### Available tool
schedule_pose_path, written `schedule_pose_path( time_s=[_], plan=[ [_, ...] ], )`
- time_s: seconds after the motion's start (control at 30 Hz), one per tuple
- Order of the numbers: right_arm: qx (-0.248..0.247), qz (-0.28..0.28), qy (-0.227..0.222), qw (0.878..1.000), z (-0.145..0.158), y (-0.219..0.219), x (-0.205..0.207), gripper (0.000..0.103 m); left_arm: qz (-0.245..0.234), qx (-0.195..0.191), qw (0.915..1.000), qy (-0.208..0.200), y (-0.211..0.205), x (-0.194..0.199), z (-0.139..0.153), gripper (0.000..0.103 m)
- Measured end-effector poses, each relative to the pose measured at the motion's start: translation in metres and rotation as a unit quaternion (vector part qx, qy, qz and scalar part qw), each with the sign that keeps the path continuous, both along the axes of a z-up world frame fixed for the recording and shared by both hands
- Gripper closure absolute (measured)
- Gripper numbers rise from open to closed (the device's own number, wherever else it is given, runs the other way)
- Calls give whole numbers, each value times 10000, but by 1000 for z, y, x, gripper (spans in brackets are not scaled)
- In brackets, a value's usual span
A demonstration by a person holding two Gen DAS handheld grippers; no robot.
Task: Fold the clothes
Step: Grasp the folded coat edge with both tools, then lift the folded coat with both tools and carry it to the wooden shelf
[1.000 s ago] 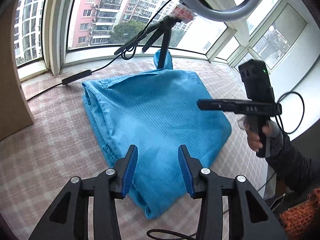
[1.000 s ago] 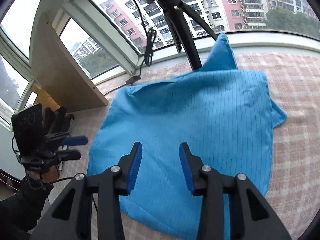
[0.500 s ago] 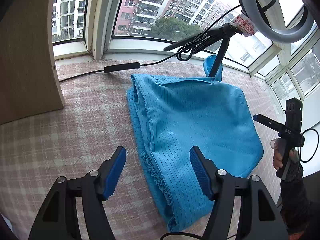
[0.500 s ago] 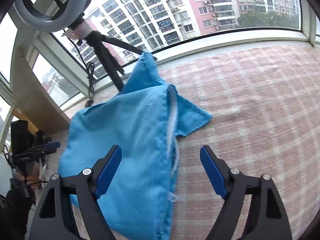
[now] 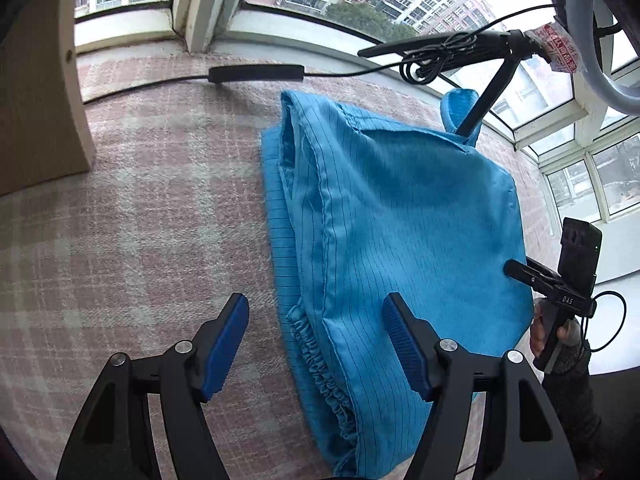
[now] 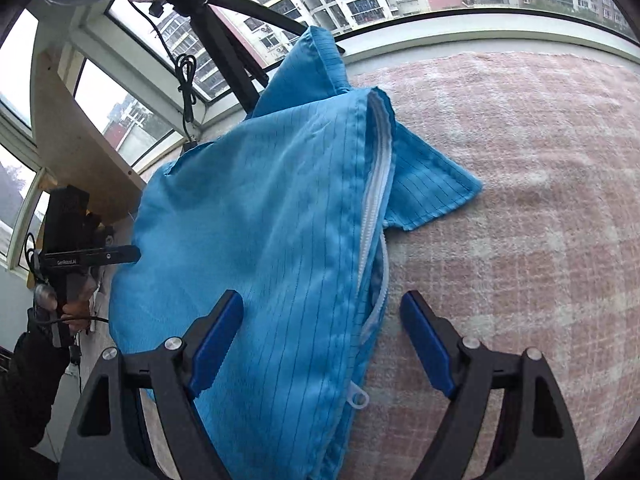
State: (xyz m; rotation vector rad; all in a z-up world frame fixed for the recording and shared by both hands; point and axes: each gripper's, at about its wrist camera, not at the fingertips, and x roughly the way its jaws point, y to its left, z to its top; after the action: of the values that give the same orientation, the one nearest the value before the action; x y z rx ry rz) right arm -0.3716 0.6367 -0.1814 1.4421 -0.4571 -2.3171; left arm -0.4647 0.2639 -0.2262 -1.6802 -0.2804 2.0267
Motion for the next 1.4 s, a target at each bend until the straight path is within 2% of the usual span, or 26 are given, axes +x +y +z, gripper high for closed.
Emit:
schedule_pose_path(
  time_s=[0.2, 0.27, 0.4, 0.47, 0.5, 0.53, 0.57, 0.63, 0.7, 0.77, 0.9, 1.0, 1.17, 1.4],
  plan=[
    [-528, 411, -51, 9977, -2, 2, -5, 22, -397, 0, 9992, 79, 15, 3, -1, 34],
    [-701, 520, -124, 9961, -3, 2, -7, 23, -596, -41, 9981, 115, 24, 7, 0, 38],
    [-555, 896, -76, 9944, -2, -20, -10, 23, -951, -173, 9951, 226, 42, 15, 2, 39],
    [-587, 1016, -74, 9931, -3, -28, -13, 23, -979, -187, 9945, 326, 45, 16, 2, 39],
    [-606, 1045, -58, 9927, -3, -32, -14, 23, -993, -216, 9941, 374, 46, 17, 2, 41],
    [-612, 1063, -48, 9924, -4, -36, -16, 24, -1015, -235, 9938, 399, 48, 18, 2, 52],
    [-577, 1041, -52, 9929, -6, -39, -17, 39, -1019, -216, 9937, 408, 49, 18, 1, 55],
    [-553, 985, -74, 9936, -10, -44, -21, 62, -967, -107, 9944, 422, 50, 19, 0, 74],
    [-865, 849, -196, 9924, -19, -45, -24, 78, -913, 37, 9950, 399, 51, 17, -3, 80],
    [-1138, 714, -262, 9906, -24, -46, -25, 86, -830, 148, 9957, 391, 49, 16, -5, 83],
    [-1413, 639, -165, 9878, -17, -50, -16, 91, -573, 430, 9968, 345, 44, 20, 3, 87],
    [-1679, 637, -17, 9837, 0, -52, 2, 93, -510, 687, 9953, 452, 39, 37, 25, 87],
    [-1822, 865, 151, 9793, 34, -67, 53, 93, -506, 685, 9945, 602, 29, 91, 64, 87],
    [-2069, 1070, -129, 9724, 52, -99, 121, 93, -99, 688, 9963, 512, -1, 176, 90, 87]
  ],
)
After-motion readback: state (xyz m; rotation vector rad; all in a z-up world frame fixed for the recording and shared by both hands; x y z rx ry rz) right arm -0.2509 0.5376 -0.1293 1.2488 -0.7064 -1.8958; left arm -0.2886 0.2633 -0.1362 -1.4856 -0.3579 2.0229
